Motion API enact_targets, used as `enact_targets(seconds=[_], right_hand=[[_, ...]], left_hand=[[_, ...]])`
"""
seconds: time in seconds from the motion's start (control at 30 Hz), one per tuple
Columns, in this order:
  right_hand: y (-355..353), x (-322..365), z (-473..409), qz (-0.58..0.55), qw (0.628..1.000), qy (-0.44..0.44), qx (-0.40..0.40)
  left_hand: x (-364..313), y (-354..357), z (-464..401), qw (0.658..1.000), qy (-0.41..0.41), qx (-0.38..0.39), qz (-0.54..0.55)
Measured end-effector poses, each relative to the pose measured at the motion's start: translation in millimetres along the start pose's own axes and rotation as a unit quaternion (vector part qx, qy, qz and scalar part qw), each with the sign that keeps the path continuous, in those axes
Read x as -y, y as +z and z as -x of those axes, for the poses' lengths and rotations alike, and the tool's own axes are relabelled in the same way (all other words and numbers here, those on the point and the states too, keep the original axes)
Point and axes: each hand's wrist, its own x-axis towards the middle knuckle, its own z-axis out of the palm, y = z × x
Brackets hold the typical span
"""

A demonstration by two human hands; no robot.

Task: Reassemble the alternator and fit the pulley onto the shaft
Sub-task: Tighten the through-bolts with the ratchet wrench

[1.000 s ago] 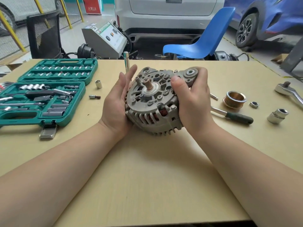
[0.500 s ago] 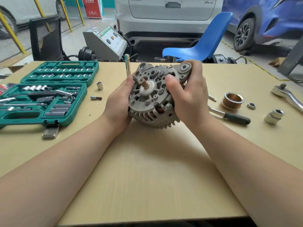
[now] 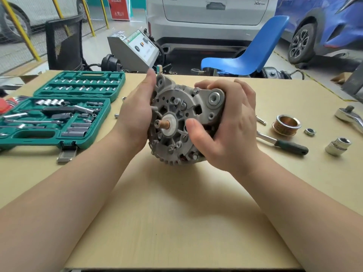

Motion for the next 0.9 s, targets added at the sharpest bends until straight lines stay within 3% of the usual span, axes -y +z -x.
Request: enact_targets(seconds=[0.07,0.23,0.37,0.53,0.63,0.7,0.77,0.83,0.9], right_hand=[[0,2,6,0.01,0.999,-0.026,-0.02],[7,15,20,0.032,0.991,-0.101,-0.083],[22,22,26,0.071,0.978,-0.176,-0.089],[25,17,17,0.124,0.974,-0.187,-0.031],[13,7,11,0.028,0.983,-0.181,0.001],[3,-6,9,-0.067,0.993,-0.087,-0.042],[-4,-23,7,-0.147,0.978,0.131,-0.066],[-6,-37,4,-0.231,0.908,0.349,0.012],[-3,-46,5,-0.289,0.837,0.449,0.12]], left_hand=[[4,1,3,0.999,0.034,-0.007,0.003],[12,-3,11,0.991,0.112,0.059,0.052],[19,-10,12,0.982,0.144,0.094,0.077],[15,-18,3,0.99,0.103,0.086,0.035],[12,-16,3,0.996,0.06,0.054,0.023],[10,-14,4,0.999,0.031,0.036,0.002],[12,-16,3,1.0,0.015,0.025,-0.004],[14,-17,1,1.0,0.01,0.024,0.002],[15,-17,0,1.0,0.007,0.025,-0.006]])
